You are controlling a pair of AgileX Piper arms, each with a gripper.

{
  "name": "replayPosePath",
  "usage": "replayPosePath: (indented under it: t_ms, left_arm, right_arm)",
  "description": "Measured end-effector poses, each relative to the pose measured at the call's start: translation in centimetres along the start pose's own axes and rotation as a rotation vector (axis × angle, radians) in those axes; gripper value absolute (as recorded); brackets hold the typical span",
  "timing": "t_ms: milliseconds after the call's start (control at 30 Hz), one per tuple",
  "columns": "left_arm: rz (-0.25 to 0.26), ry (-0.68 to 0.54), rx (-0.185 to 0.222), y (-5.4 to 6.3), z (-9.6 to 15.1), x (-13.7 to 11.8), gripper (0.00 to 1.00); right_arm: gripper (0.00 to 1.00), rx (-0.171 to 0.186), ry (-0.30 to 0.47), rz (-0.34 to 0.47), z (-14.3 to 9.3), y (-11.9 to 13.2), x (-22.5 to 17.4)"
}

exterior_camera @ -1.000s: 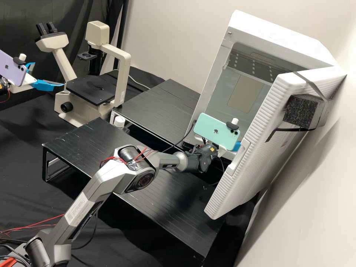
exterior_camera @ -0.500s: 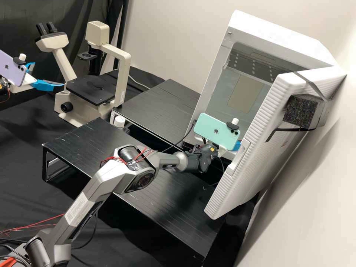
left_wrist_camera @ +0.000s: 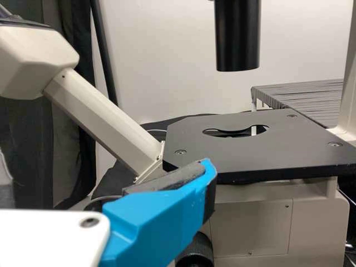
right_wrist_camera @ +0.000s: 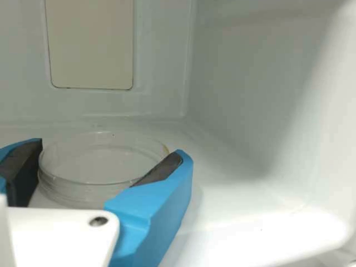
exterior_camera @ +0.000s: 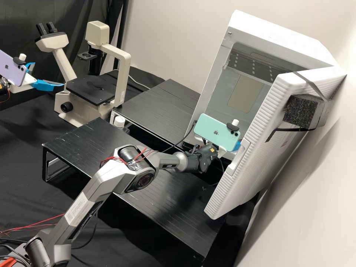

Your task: Take out the petri dish and place it under the microscope.

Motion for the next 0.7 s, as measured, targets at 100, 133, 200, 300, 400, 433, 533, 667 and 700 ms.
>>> replayPosePath:
  t_ms: [100,133,200,300,400,433,533,667,700]
  left_arm:
    - [0.000,0.000,0.000,0.00,0.00,0.00,1.00]
    - [0.000,0.000,0.000,0.00,0.00,0.00,1.00]
    - [0.000,0.000,0.000,0.00,0.00,0.00,1.00]
    - [0.000,0.000,0.000,0.00,0.00,0.00,1.00]
    - [0.000,0.000,0.000,0.00,0.00,0.00,1.00]
    - [0.000,0.000,0.000,0.00,0.00,0.00,1.00]
    - [0.000,0.000,0.000,0.00,0.00,0.00,1.00]
    - [0.000,0.000,0.000,0.00,0.00,0.00,1.00]
    - [0.000,0.000,0.000,0.00,0.00,0.00,1.00]
  right_arm:
    - [0.00,0.011,-0.001,0.005,0.01,0.04,0.00]
    - [0.00,0.011,-0.001,0.005,0.01,0.04,0.00]
    - [0.00,0.011,-0.001,0.005,0.01,0.04,0.00]
    - [0.00,0.013,-0.001,0.005,0.01,0.05,0.00]
    - [0.00,0.014,0.000,0.005,-0.06,-0.02,0.02]
    - [0.00,0.014,0.001,0.004,-0.08,-0.03,0.03]
    - [0.00,0.018,-0.001,0.000,-0.07,-0.22,0.02]
    - [0.00,0.022,-0.007,-0.004,0.10,-0.41,-0.02]
    - [0.00,0.026,-0.006,-0.004,0.10,-0.43,-0.08]
